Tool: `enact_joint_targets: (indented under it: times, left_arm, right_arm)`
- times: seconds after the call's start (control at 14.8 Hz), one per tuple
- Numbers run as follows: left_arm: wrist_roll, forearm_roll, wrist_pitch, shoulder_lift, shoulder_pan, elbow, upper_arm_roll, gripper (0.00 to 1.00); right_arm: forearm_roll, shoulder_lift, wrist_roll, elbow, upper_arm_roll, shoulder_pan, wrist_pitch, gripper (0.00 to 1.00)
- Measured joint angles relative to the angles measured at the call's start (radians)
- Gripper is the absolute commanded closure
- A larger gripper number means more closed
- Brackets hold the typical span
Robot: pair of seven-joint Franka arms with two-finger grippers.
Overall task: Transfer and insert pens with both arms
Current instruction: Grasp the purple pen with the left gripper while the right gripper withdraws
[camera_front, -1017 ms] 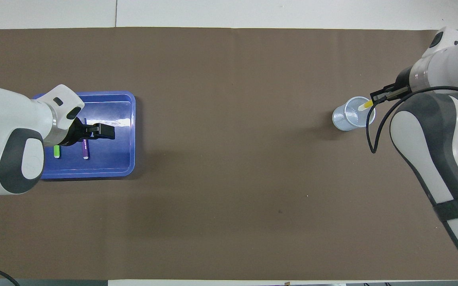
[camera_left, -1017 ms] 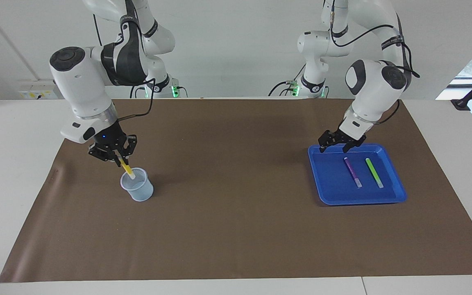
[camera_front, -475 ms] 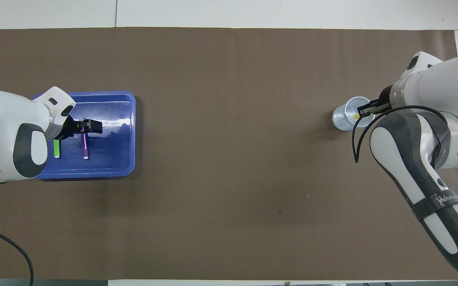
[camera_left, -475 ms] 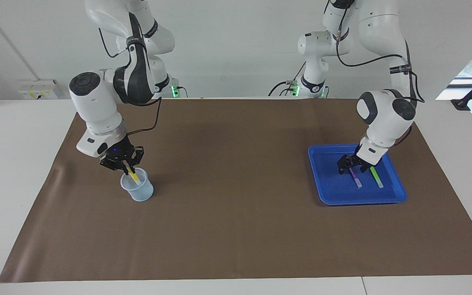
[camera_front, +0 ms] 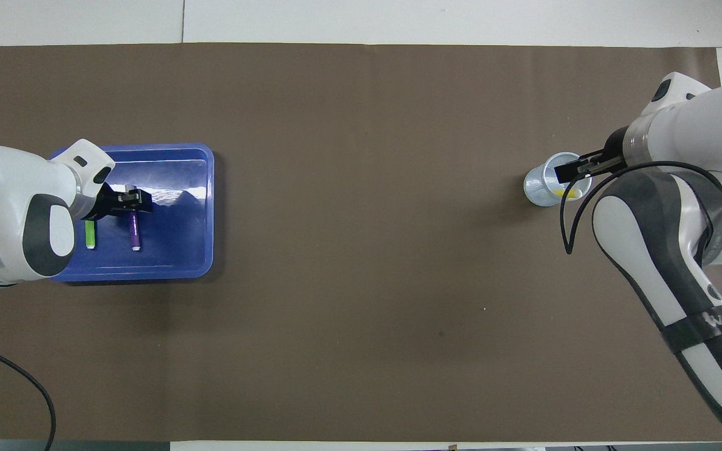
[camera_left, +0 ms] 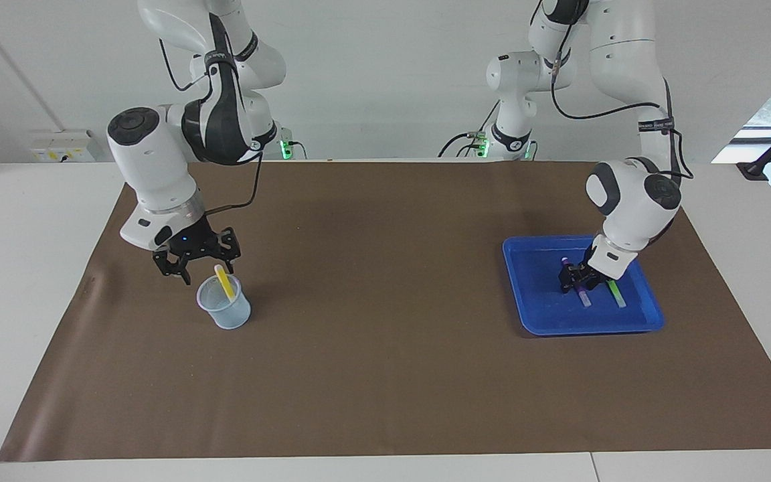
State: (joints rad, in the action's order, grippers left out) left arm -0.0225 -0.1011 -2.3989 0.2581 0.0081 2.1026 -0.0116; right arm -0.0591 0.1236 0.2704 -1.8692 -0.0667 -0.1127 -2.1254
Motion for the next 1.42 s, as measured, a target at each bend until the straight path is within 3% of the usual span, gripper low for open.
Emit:
enact_joint_targets:
  times: [0.27, 0.54, 0.95, 1.22, 1.42]
  left_arm:
    - [0.0, 0.002, 0.003, -0.006, 0.0, -0.003, -0.003, 1.0]
    - [0.035, 0.002, 0.05, -0.031, -0.002, -0.012, -0.012, 1.0]
    - [0.501, -0.003, 0.274, -0.152, -0.076, -0.105, -0.026, 1.0]
    - [0.852, -0.095, 0.338, -0.163, -0.184, -0.176, -0.033, 1.0]
    - [1.0, -0.191, 0.361, -0.168, -0.233, -0.216, -0.035, 1.0]
  right_arm:
    - [-0.325, -0.028, 0.0, 0.065, 0.006, -0.003, 0.115, 0.0]
    - [-0.58, -0.043, -0.026, 0.067, 0.029, -0.012, 0.121, 0.0]
    - [-0.745, -0.049, -0.286, 0.061, 0.052, -0.104, 0.127, 0.0]
    - [-0.824, -0.051, -0.322, 0.051, 0.053, -0.148, 0.092, 0.0]
    - [-0.828, -0.053, -0.362, 0.032, 0.053, -0.185, 0.012, 0.0]
